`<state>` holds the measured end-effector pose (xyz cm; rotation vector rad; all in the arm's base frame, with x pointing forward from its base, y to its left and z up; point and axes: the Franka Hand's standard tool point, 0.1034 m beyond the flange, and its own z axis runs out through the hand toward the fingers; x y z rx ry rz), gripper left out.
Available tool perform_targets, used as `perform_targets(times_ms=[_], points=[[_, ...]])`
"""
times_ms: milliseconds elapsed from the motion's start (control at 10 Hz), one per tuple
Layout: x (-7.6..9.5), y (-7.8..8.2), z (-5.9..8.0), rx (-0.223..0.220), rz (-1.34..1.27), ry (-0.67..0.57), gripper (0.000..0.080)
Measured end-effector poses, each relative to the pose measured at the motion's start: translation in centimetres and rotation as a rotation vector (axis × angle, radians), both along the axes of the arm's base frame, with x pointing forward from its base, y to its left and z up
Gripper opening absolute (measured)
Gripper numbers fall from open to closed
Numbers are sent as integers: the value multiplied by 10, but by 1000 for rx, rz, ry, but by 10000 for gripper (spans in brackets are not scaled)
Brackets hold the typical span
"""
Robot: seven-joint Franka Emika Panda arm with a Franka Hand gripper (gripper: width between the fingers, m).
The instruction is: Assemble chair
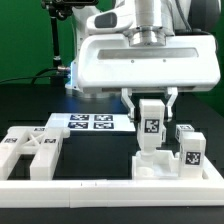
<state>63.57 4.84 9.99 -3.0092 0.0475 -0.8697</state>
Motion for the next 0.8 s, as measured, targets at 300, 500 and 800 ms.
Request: perform_targets(times_ms=[300, 500, 800], points=[[-3, -2, -13, -8, -1, 9, 285], [-6, -5, -23, -15, -5, 15, 285], [-8, -3, -30, -21, -3, 15, 285]])
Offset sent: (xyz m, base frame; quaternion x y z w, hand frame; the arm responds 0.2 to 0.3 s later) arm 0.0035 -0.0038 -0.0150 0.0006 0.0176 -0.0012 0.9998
